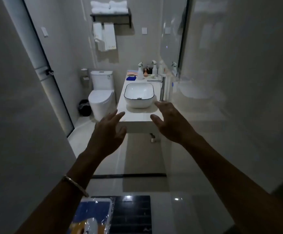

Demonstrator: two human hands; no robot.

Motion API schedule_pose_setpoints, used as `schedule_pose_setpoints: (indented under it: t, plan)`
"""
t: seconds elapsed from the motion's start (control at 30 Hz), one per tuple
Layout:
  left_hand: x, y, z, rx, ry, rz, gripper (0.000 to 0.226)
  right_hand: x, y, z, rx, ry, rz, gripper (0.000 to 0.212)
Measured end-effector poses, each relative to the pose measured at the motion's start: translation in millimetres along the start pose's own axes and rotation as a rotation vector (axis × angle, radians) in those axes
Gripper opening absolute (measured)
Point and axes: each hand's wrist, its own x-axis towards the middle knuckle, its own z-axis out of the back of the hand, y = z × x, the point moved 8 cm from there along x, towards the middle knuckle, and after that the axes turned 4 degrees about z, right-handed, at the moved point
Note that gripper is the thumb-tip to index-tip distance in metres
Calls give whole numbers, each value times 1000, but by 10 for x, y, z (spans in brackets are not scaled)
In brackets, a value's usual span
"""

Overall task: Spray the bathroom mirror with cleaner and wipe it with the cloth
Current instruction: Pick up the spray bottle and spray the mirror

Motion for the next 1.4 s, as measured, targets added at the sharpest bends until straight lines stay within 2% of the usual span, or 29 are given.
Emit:
schedule_pose_setpoints:
  t: [0.1,0.3,0.37,0.57,0.77,1.07,1.4]
  plan:
    - [-15,225,32,16,-44,90,51,135,4,-254,37,55,-13,54]
    - [180,788,-24,33,-8,212,52,448,197,-962,63,243,41,59]
    - [346,926,-79,14,9,217,52,622,186,-1043,37,273,60,60]
    - [1209,1315,49,-35,-29,184,52,1686,85,-997,-64,195,54,58]
    - [2095,1854,252,26,16,137,53,2536,92,-1590,-90,282,24,57]
    - [3047,2331,-212,90,121,169,55,3413,-562,-2053,-96,337,-62,59]
    - [4458,2684,-907,157,179,233,59,4915,-1284,-2448,-42,361,-1,58]
